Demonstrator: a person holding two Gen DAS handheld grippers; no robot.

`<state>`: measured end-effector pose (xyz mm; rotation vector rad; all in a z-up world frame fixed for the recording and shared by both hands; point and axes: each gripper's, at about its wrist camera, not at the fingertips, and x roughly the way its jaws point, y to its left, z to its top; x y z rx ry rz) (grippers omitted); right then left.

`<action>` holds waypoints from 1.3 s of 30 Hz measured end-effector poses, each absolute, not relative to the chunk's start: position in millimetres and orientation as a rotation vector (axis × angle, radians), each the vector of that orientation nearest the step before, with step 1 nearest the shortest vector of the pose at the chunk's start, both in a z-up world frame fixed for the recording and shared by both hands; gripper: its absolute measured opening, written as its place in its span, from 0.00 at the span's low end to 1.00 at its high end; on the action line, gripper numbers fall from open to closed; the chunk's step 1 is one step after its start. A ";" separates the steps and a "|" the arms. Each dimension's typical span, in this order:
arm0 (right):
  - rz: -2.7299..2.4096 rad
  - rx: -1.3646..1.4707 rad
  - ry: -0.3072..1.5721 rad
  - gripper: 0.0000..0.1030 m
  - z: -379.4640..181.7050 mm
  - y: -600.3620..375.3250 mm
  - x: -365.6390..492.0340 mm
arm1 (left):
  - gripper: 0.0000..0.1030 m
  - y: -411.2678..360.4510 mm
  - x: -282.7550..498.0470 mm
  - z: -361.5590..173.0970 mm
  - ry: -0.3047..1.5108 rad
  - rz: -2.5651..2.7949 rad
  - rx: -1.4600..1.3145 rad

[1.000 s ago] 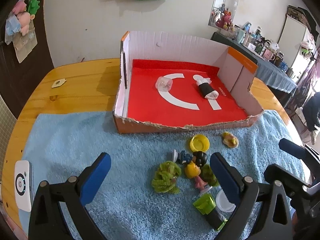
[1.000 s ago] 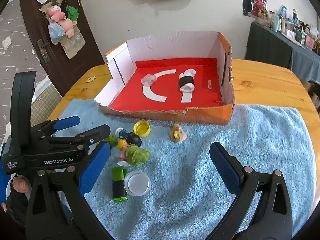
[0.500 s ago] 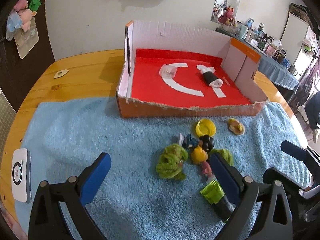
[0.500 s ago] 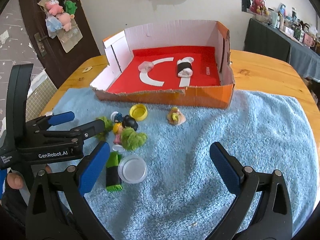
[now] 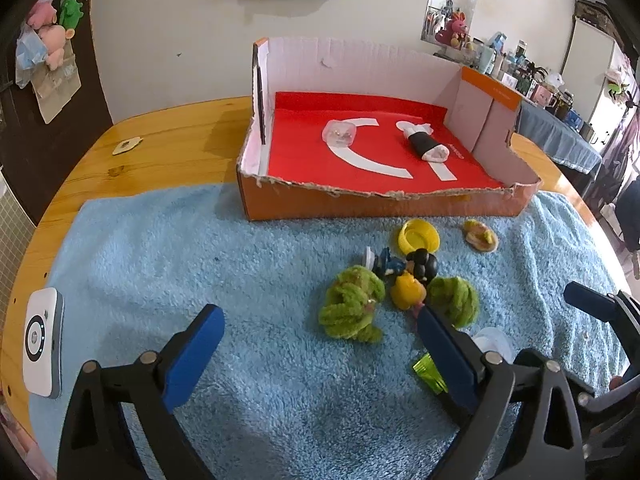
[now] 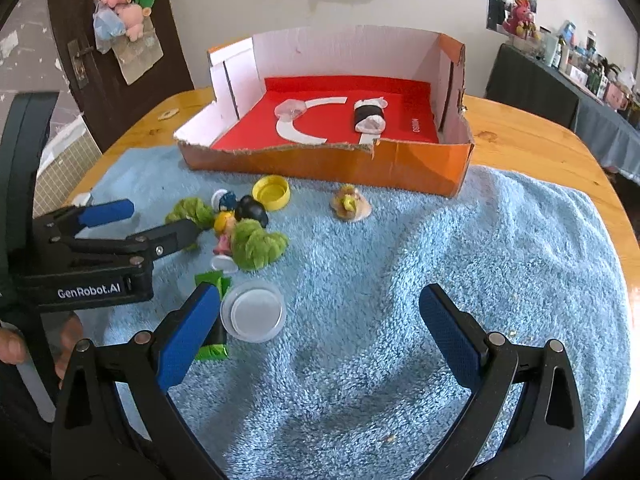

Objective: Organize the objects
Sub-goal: 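Close the right tool on the clear round lid while the left tool approaches the green fuzzy ball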

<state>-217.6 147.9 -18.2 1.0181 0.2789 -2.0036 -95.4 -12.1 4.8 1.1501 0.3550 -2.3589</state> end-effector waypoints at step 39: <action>-1.989 0.981 0.440 0.38 -40.3 121.3 -202.2 | 0.59 -13.0 -100.6 -4.5 0.352 -2.387 1.170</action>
